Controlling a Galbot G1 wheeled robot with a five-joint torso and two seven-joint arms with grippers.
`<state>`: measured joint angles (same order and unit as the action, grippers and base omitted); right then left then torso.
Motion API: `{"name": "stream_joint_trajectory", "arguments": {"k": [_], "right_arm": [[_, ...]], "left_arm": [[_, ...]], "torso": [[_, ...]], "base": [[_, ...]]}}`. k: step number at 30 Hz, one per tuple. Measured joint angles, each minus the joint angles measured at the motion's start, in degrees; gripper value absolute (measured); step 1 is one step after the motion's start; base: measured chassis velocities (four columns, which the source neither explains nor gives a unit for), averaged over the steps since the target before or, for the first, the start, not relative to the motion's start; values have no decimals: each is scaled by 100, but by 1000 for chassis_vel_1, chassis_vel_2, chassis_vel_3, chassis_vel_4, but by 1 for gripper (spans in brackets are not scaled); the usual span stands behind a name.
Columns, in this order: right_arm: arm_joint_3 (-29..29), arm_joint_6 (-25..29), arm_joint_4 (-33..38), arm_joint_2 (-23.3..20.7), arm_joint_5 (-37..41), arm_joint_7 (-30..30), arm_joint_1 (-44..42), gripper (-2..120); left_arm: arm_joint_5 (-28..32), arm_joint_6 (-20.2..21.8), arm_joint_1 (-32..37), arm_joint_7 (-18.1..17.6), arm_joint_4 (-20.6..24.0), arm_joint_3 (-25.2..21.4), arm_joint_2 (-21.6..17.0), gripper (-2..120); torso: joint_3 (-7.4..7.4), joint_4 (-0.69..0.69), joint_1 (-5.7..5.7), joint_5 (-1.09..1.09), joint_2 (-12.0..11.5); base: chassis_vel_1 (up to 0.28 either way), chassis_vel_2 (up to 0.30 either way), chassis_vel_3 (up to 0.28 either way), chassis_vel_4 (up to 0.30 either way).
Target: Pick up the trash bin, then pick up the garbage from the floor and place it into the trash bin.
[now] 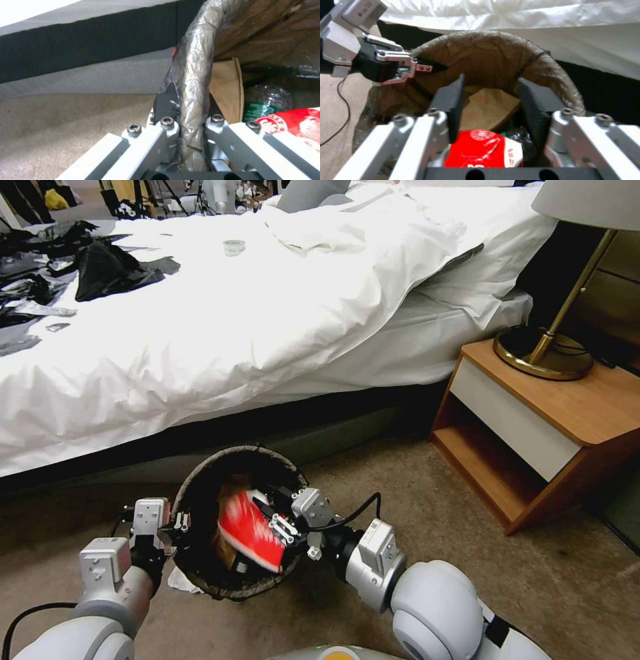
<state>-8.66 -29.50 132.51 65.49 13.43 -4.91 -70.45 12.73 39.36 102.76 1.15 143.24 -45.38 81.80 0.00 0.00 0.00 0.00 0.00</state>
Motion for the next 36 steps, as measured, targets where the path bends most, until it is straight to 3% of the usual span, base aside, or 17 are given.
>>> {"name": "stream_joint_trajectory", "arguments": {"k": [5, 8, 15, 26, 31, 36], "right_arm": [[61, -61, 70, -23, 19, 2, -49, 59], [187, -70, 154, -44, 29, 2, -123, 76], [572, -69, 423, -105, 119, -1, -301, 97], [1557, 139, 1093, -168, 721, 502, -819, 100], [2554, 594, 1102, 128, 762, 727, -1456, 100], [3112, 873, 1101, 445, 365, 855, -1881, 100]], "left_arm": [[0, 0, 0, 0, 0, 0, 0, 2], [1, 0, 0, 0, 0, 0, 0, 2], [1, 0, 0, 0, 0, 0, 0, 2], [2, 0, 0, 0, 0, 0, 0, 2], [2, 0, 0, 0, 0, 0, 0, 2], [2, 0, 0, 1, 0, 0, 0, 2]], "torso": [[0, 0, 0, 0, 0], [0, 0, 0, 0, 0], [0, 0, 0, 0, 0], [0, 0, 0, 0, 0], [0, 0, 0, 0, 0], [0, 1, 0, 0, 0]], "base": [[0, 0, 0, 0], [0, 0, 0, 0], [0, 0, 0, 0], [0, 0, 0, 0], [0, 0, 0, 0], [0, 0, 0, 0]]}}
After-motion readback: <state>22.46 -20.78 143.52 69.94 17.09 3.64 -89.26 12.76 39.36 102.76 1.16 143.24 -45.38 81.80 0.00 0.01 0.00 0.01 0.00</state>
